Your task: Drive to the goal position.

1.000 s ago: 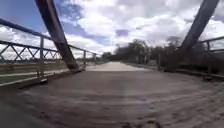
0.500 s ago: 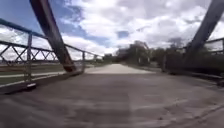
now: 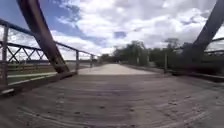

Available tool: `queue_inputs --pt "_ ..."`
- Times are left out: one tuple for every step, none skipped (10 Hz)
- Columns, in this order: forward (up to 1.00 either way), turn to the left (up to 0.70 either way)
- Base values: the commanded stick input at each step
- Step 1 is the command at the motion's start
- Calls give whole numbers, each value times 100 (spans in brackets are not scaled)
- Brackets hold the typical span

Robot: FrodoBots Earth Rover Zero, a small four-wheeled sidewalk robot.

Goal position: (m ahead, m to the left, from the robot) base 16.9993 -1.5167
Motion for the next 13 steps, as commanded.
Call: queue_inputs --pt "100 0" --pt "100 0" --pt "100 0" --pt "100 0" --pt "100 0" --pt "100 -1" --pt "100 -8" --pt "100 -15" --pt "100 -17" --pt "100 -8" --pt "100 0" --pt "100 0" --pt "100 0"
